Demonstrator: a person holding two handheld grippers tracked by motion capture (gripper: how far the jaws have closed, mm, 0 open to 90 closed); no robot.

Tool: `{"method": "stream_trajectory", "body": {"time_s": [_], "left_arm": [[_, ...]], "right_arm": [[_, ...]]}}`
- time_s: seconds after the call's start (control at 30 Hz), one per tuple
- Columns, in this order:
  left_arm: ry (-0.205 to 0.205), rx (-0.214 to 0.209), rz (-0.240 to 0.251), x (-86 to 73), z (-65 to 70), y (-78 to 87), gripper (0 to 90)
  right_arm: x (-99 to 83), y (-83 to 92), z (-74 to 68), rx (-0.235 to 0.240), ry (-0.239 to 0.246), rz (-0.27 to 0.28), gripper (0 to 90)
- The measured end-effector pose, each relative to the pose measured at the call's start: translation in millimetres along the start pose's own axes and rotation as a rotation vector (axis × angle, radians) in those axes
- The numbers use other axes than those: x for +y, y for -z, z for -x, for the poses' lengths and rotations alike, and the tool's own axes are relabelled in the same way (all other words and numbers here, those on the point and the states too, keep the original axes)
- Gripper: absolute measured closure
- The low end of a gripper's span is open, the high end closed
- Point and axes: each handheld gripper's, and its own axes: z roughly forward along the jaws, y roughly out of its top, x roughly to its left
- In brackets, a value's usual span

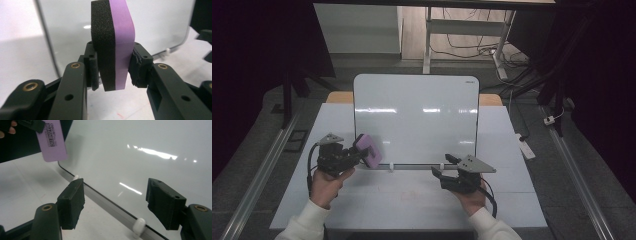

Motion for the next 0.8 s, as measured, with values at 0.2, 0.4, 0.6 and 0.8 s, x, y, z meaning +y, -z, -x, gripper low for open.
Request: {"method": "stream_trajectory", "body": {"time_s": [0.2, 0.4, 0.6, 0.8], "left_arm": [[0.025, 0.047, -0.021, 5.2, -7.5, -4.4, 62.6], [0.031, 0.059, -0.014, 11.9, -8.5, -12.3, 62.1], [0.019, 0.080, 0.024, 20.8, -1.4, -26.4, 62.2], [-0.015, 0.125, 0.024, 25.6, 4.3, -39.9, 61.9]], "right_arm": [[-1.5, 3.3, 6.6, -0.023, -0.007, 0.003, 31.3], [-2.6, 2.8, 7.2, -0.028, -0.003, -0.004, 31.3], [-3.2, 2.7, 7.6, -0.028, -0.003, -0.003, 31.3], [-4.2, 3.1, 8.5, -0.028, -0.004, -0.007, 31.3]]}}
